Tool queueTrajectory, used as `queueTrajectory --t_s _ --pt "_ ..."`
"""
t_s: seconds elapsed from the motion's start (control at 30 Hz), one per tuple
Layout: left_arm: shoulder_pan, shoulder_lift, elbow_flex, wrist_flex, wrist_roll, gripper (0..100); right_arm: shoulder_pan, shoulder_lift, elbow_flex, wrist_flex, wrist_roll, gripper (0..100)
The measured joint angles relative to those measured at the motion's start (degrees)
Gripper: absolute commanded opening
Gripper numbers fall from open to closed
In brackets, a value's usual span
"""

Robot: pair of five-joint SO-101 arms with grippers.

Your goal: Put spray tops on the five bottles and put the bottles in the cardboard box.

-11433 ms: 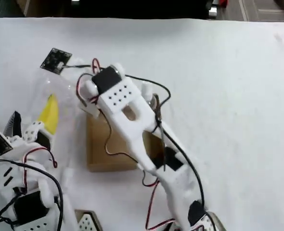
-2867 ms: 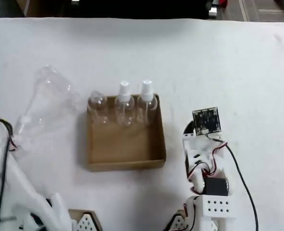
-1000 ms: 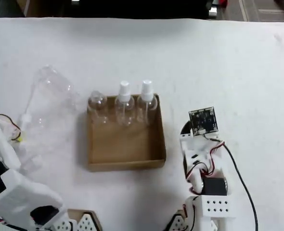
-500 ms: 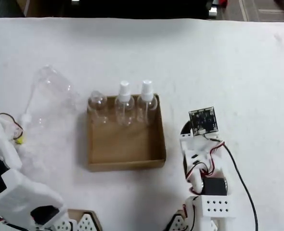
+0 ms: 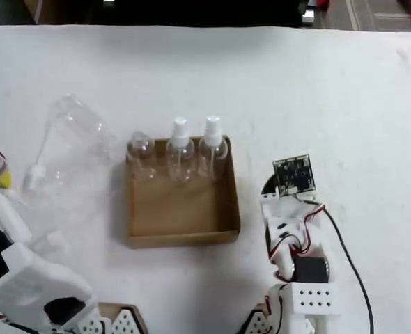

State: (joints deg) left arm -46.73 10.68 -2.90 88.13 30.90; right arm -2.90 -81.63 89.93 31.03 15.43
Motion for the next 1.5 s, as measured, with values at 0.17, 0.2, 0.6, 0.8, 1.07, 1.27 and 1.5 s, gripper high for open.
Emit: queueTrajectory --t_s 0.17,0.2,0.6,0.8,1.07,1.27,1.5 --pt "0.00 -0.26 -22.77 12.92 -2.37 2 0.00 0.00 0.00 0.00 0.00 1.5" --pt "0.00 -0.97 -26.55 13.36 -3.96 3 0.00 0.00 0.00 0.00 0.00 1.5" --pt "31.03 -24.62 -51.96 10.64 -28.57 2 0.00 0.00 0.88 0.00 0.44 1.5" --pt "40.44 -25.76 -52.13 10.37 -26.11 2 0.09 0.00 1.05 -0.70 2.90 1.5" --pt "47.65 -35.08 -54.15 13.27 -29.27 2 0.09 0.00 3.60 -5.63 3.34 1.5" --pt "48.62 -43.87 -47.65 13.54 -29.36 2 0.18 0.00 3.60 -5.63 3.34 1.5" --pt "50.64 -59.60 -26.20 2.46 -29.71 2 0.09 0.00 3.60 -5.63 3.34 1.5"
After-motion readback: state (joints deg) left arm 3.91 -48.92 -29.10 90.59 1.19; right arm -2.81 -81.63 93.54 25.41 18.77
